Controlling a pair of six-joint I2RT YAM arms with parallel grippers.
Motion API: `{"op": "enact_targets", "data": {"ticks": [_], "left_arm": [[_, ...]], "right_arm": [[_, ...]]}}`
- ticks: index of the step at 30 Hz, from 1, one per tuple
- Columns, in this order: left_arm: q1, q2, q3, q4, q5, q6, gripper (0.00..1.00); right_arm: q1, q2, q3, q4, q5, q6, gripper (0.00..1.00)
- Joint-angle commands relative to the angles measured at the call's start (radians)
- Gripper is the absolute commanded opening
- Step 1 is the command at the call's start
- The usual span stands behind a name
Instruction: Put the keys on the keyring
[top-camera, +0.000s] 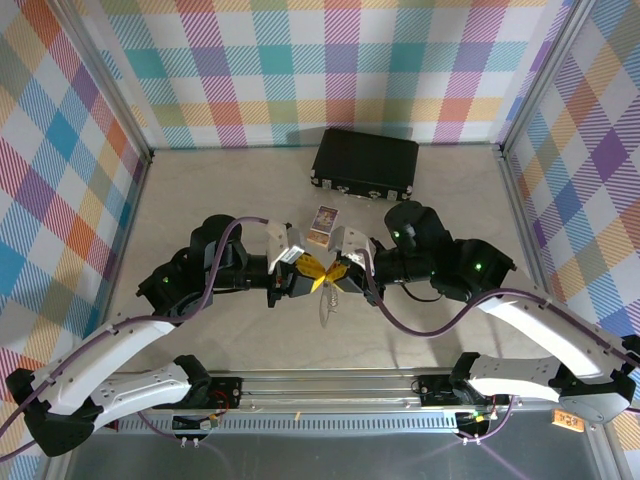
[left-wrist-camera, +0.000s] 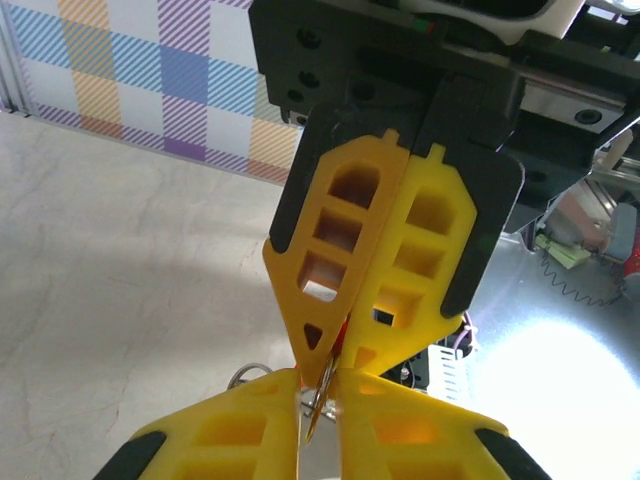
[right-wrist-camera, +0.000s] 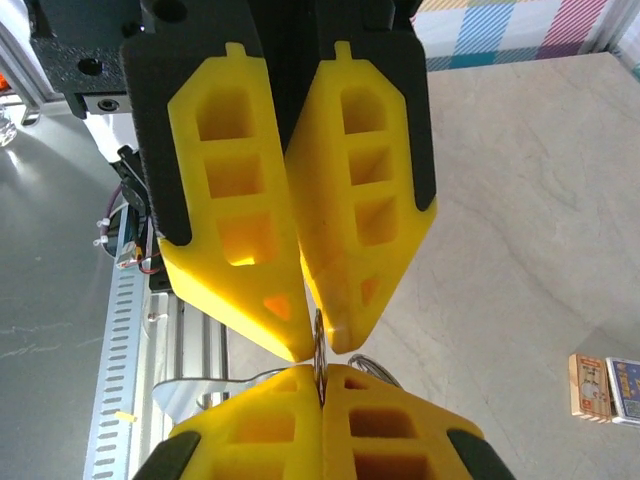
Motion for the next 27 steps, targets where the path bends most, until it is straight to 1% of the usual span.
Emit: {"op": "enact_targets", "data": {"ticks": [1, 3, 7, 12, 16, 17, 20, 21, 27], "left_arm": [[-0.005, 0.016, 0.037, -0.012, 0.044, 0.009, 0.17], [-0.006, 0.022, 0.036, -0.014, 0.051, 0.011, 0.15], [-0.012, 0.027, 0.036, -0.016, 0.057, 0.019, 0.00], [-0.012, 0.000, 0.017, 0.047, 0.060, -0.009, 0.00], [-0.012, -0.036, -0.009, 0.204, 0.074, -0.090, 0.00], [-0.014, -0.044, -0.018, 0.245, 0.073, -0.114, 0.00], [-0.013, -0.055, -0.032, 0.336, 0.088, -0.161, 0.00], [-0.013, -0.053, -0.035, 0.357, 0.097, -0.172, 0.00], [-0.012, -0.049, -0.088, 0.509, 0.123, -0.242, 0.00]], "right_arm": [[0.008, -0.002, 0.035, 0.000, -0.045, -0.022, 0.00], [0.011, -0.002, 0.035, 0.004, -0.053, -0.020, 0.00], [0.014, -0.003, 0.034, 0.009, -0.056, -0.016, 0.00], [0.015, -0.018, 0.020, 0.027, -0.058, -0.004, 0.00], [0.015, -0.053, -0.010, 0.075, -0.065, 0.020, 0.00], [0.015, -0.065, -0.020, 0.089, -0.067, 0.028, 0.01], [0.015, -0.107, -0.054, 0.145, -0.079, 0.054, 0.12], [0.015, -0.119, -0.066, 0.161, -0.085, 0.061, 0.13], [0.015, -0.160, -0.100, 0.216, -0.091, 0.089, 0.16]]}}
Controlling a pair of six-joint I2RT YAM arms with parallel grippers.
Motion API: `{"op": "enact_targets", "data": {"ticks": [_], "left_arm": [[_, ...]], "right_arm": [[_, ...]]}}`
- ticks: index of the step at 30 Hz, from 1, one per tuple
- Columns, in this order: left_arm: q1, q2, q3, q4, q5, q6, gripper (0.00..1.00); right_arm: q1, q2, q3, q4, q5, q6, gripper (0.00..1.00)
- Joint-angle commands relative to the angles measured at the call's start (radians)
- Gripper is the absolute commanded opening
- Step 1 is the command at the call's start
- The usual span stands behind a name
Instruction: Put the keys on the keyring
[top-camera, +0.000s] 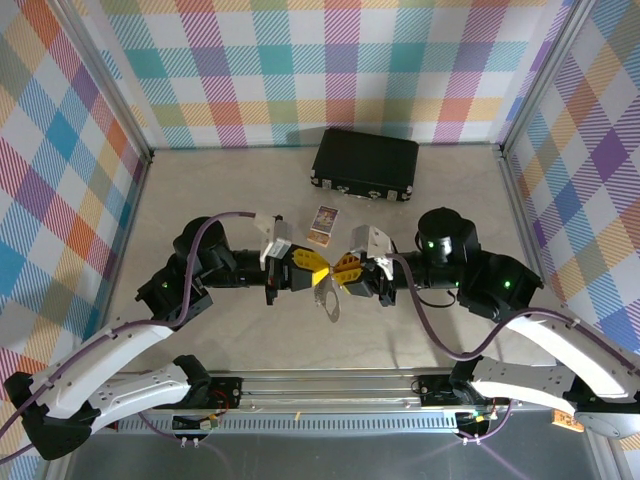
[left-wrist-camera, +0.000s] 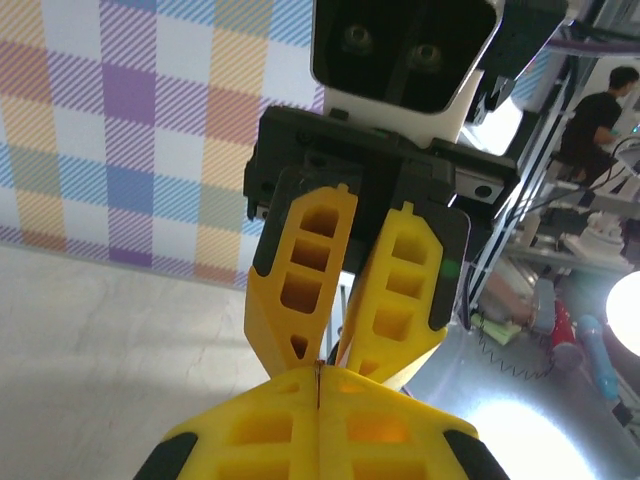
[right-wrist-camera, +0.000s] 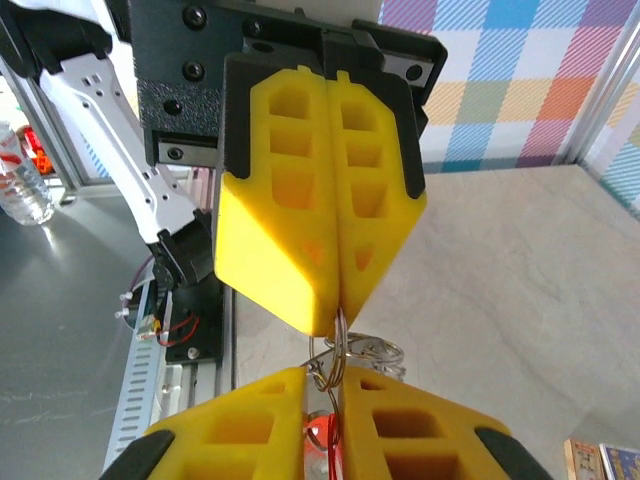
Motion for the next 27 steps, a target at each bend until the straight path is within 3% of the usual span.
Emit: {"op": "enact_targets", "data": {"ticks": [1, 6, 10, 16, 21, 27], "left_arm": [[-0.006, -0.013, -0.040, 0.206, 0.018, -0.080, 0.00], [-0.006, 0.006, -0.083, 0.328, 0.032, -0.153, 0.00], [-0.005, 0.002, -0.090, 0.300, 0.023, -0.139, 0.00], [-0.006, -0.022, -0.034, 0.035, -0.031, -0.001, 0.00], [-0.005, -0.004, 0.043, -0.194, -0.052, 0.109, 0.14], [-0.005, 0.041, 0.099, -0.366, -0.054, 0.196, 0.18]], "right_arm": [[0.008, -0.015, -0.025, 0.051, -0.046, 0.031, 0.16], [0.009, -0.029, -0.045, 0.083, -0.049, 0.041, 0.14], [0.008, -0.039, -0.048, 0.087, -0.036, 0.039, 0.04], [0.009, -0.028, -0.024, 0.024, 0.005, -0.004, 0.00], [0.009, 0.036, 0.042, -0.091, 0.015, -0.058, 0.00], [0.015, 0.090, 0.083, -0.141, 0.021, -0.084, 0.00]]}}
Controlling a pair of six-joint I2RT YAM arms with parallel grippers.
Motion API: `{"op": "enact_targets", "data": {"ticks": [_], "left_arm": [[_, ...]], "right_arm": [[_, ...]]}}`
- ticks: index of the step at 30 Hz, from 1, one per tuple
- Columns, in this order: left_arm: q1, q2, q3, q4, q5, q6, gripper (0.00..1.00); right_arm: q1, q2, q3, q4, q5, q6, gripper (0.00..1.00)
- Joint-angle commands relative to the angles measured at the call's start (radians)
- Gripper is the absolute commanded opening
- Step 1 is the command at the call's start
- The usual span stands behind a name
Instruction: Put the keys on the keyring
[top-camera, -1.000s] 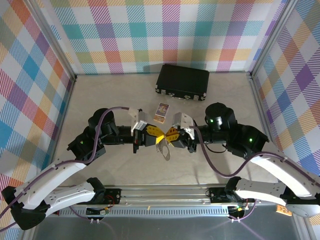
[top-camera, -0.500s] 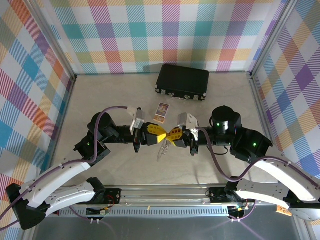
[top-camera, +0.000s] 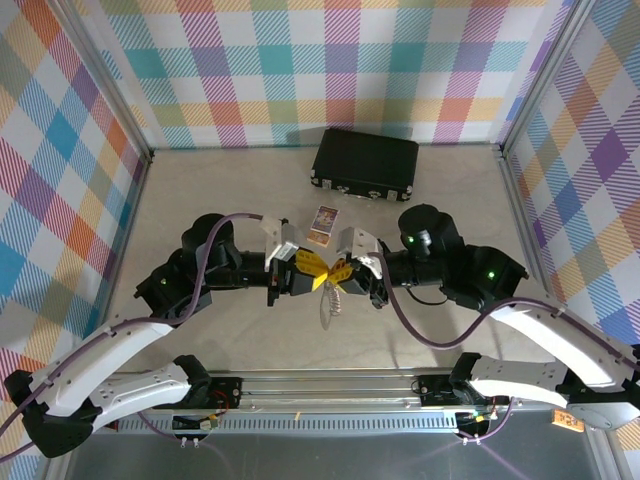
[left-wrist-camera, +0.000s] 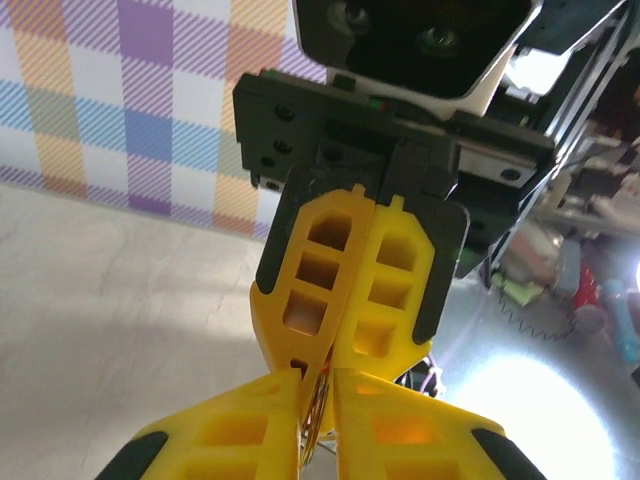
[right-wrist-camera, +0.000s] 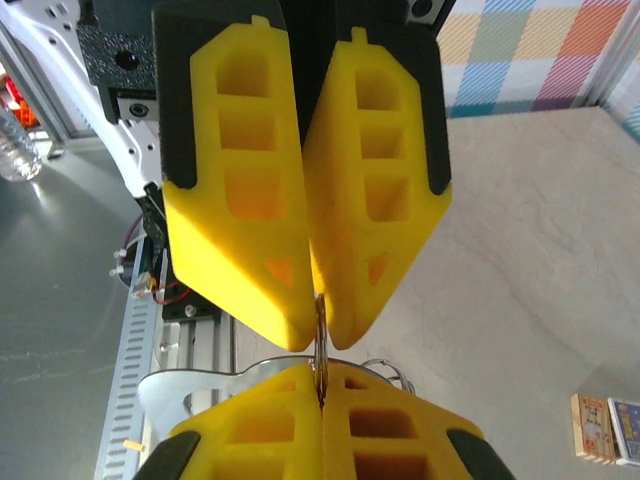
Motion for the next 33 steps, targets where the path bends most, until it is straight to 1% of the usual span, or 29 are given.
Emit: {"op": "enact_targets", "data": {"ticks": [1, 5, 6, 11, 17, 18, 22, 27, 33], "left_arm": [[-0.006, 0.022, 0.043, -0.148, -0.007, 0.085, 0.18], [-0.006, 0.035, 0.052, -0.175, -0.003, 0.101, 0.16], [-0.006, 0.034, 0.051, -0.173, -0.005, 0.101, 0.15], [-0.006, 0.026, 0.044, -0.139, -0.007, 0.089, 0.00], [-0.006, -0.003, 0.038, -0.044, -0.034, 0.007, 0.00], [-0.006, -0.013, 0.027, 0.020, -0.040, -0.013, 0.00], [-0.006, -0.054, -0.033, 0.191, -0.046, -0.093, 0.00], [-0.006, -0.053, -0.066, 0.328, -0.007, -0.193, 0.00], [-0.006, -0.062, -0.115, 0.433, 0.003, -0.258, 0.00]], "right_arm": [[0.013, 0.006, 0.042, -0.040, 0.001, -0.040, 0.00], [0.019, 0.019, 0.053, -0.053, 0.013, -0.048, 0.00], [0.021, 0.022, 0.054, -0.053, 0.014, -0.050, 0.00], [0.026, 0.025, 0.051, -0.043, 0.018, -0.045, 0.00], [0.030, 0.013, 0.038, -0.018, 0.023, -0.028, 0.00], [0.029, 0.006, 0.034, -0.009, 0.017, -0.024, 0.04], [0.029, -0.026, 0.013, 0.037, 0.002, -0.004, 0.15], [0.030, -0.084, -0.027, 0.129, -0.043, 0.029, 0.18], [0.029, -0.108, -0.049, 0.205, -0.069, 0.065, 0.18]]}}
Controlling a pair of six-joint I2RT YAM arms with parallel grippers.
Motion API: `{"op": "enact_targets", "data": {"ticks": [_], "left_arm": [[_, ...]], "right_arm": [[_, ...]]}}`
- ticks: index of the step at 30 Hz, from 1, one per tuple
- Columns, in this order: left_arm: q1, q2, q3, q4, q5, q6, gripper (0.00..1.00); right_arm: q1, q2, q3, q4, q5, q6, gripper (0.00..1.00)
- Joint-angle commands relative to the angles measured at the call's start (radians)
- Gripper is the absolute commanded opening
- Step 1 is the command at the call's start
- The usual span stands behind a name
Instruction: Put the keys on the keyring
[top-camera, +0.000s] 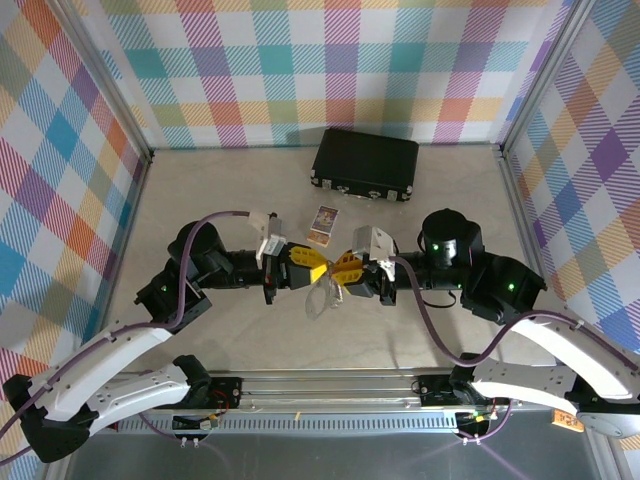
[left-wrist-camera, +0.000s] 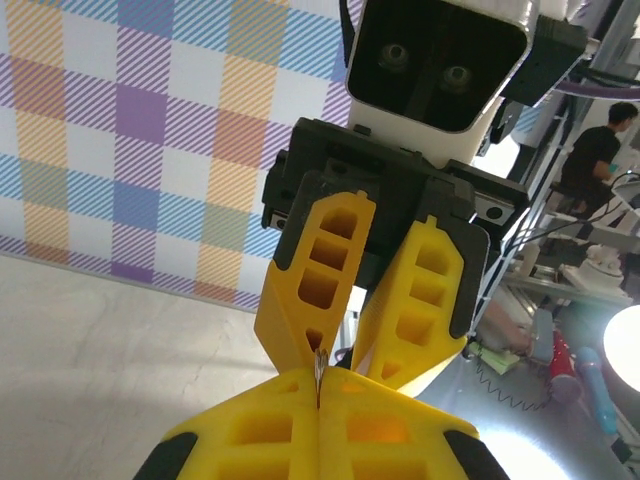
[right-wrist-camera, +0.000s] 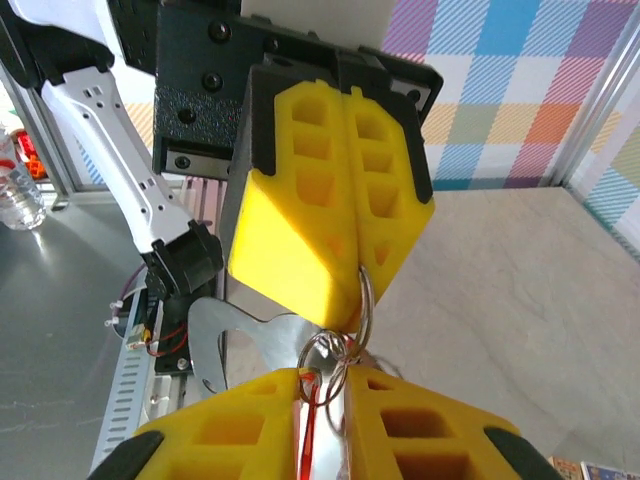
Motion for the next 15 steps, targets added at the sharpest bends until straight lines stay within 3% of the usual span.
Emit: {"op": "enact_targets", "data": {"ticks": [1, 15], "left_arm": [[-0.007, -0.013, -0.031, 0.144, -0.008, -0.072, 0.00], [-0.010, -0.029, -0.065, 0.176, 0.001, -0.090, 0.00]], "right_arm": [[0.011, -0.012, -0.017, 0.083, -0.073, 0.037, 0.18], [0.012, -0.012, -0.044, 0.137, -0.070, 0.085, 0.22]]}}
